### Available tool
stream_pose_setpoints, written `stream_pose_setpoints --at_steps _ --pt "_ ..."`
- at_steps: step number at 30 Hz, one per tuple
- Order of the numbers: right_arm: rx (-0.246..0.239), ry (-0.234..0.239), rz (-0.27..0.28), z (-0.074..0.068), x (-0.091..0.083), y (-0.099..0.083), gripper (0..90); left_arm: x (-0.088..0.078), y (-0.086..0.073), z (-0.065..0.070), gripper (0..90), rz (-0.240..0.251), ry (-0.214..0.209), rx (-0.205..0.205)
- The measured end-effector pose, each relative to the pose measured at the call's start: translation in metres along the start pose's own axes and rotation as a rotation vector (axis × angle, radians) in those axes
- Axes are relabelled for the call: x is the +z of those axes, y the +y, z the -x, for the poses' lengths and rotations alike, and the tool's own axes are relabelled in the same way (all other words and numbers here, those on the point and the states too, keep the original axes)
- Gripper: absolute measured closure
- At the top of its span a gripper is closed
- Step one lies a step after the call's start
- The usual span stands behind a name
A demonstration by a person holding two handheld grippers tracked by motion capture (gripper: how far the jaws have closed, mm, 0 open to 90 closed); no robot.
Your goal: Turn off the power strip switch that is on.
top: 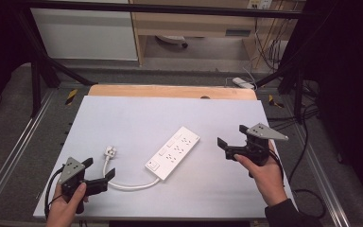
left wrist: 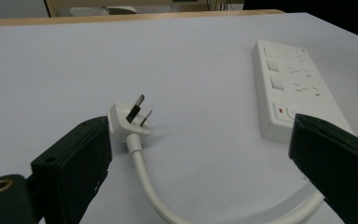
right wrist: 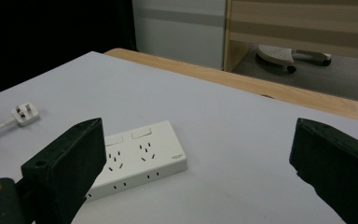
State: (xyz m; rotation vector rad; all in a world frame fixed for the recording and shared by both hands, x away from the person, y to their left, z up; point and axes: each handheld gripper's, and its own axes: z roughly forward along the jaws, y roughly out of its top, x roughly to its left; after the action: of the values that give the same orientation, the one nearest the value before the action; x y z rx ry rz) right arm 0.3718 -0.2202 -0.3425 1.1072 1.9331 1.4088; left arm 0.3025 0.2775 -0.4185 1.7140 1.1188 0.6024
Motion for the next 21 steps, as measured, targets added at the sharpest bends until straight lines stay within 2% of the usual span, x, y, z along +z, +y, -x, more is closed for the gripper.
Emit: stream_pose_setpoints --at_steps 13,14,21 --pt "-0.027 0.030 -0.005 -0.009 0.017 0.019 4.5 0.000 0.000 0.000 5.9 -0.002 0.000 0.003" --pt "-0.023 0.045 0.002 -0.010 0.019 0.021 4.6 0.000 0.000 0.000 5.9 -0.003 0.000 0.003" --pt "-0.031 0.046 0.005 -0.012 0.027 0.030 6.3 0.000 0.000 0.001 5.9 -0.003 -0.001 0.006"
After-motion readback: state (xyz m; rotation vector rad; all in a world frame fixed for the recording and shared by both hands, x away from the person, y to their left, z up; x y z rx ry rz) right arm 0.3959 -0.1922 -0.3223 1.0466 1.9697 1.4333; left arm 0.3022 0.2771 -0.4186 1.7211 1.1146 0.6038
